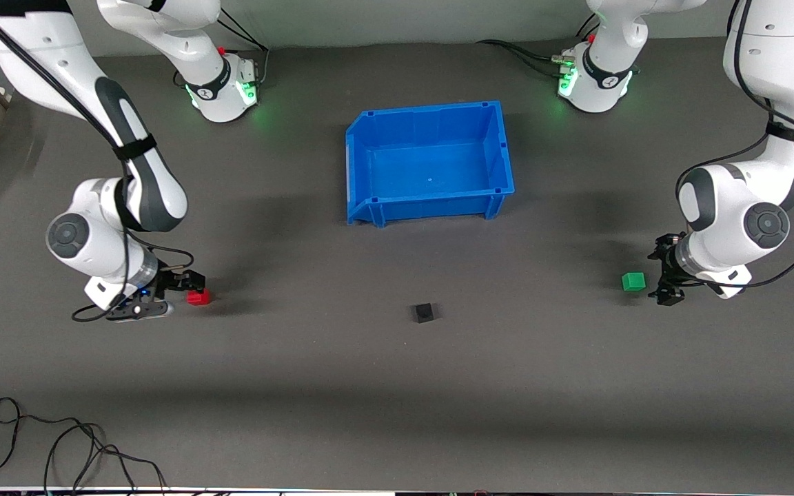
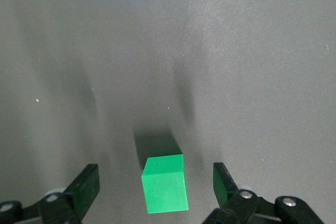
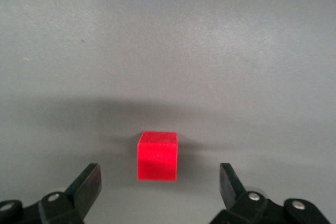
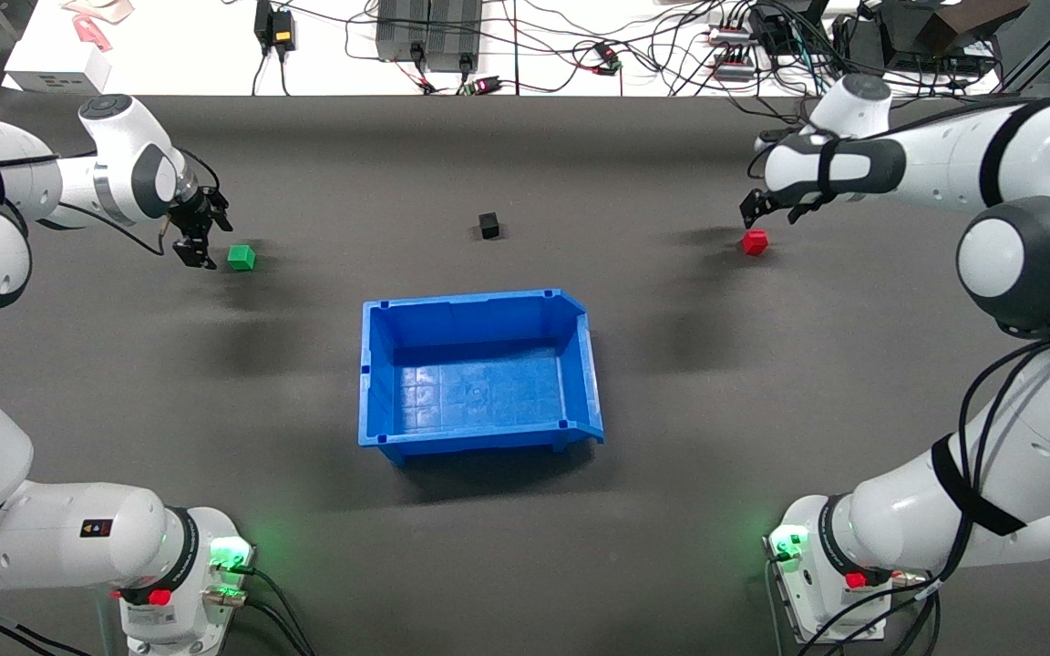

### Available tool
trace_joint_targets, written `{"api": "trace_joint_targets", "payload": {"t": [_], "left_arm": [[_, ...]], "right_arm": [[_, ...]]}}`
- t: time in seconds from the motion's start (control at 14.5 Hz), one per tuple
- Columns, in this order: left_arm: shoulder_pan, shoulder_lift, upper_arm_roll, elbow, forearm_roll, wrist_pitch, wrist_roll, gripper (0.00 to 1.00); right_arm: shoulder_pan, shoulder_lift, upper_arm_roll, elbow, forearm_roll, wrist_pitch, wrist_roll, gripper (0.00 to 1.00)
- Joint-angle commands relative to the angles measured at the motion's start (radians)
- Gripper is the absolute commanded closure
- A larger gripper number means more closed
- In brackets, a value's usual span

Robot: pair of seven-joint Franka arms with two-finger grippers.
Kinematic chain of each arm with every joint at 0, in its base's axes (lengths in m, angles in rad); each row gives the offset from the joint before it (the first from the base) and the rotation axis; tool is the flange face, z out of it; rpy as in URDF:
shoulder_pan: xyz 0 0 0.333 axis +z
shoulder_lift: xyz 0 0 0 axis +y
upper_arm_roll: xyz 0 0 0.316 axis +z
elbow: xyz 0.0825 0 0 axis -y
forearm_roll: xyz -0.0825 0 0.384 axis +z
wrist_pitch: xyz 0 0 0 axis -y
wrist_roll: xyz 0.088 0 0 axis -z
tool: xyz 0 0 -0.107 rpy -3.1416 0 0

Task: Attach green and red cubes to black cube
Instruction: 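Grasp the red cube with the right gripper while the left gripper grasps the green cube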

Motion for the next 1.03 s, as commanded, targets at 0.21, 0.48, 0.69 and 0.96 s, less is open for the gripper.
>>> {"api": "trace_joint_targets", "payload": {"t": [0.21, 0.48, 0.69, 0.96], "left_arm": [[-0.034, 0.075, -0.006, 0.027, -0.064, 0.058, -0.043, 0.15], [-0.029, 0.075, -0.004, 0.027, -0.064, 0.067, -0.043, 0.32], [-0.020, 0.078, -0.003, 0.027, -0.067, 0.078, -0.043, 0.29], [-0.025, 0.084, -0.003, 0.029, -0.069, 0.081, -0.052, 0.41]], "right_arm": [[0.004, 0.098, 0.002, -0.017, 0.031, 0.166, -0.017, 0.00], [0.004, 0.096, 0.005, -0.017, 0.045, 0.157, -0.008, 0.03], [0.009, 0.096, 0.007, -0.017, 0.102, 0.155, -0.011, 0.14], [0.009, 0.096, 0.007, -0.017, 0.102, 0.155, -0.011, 0.43]]}}
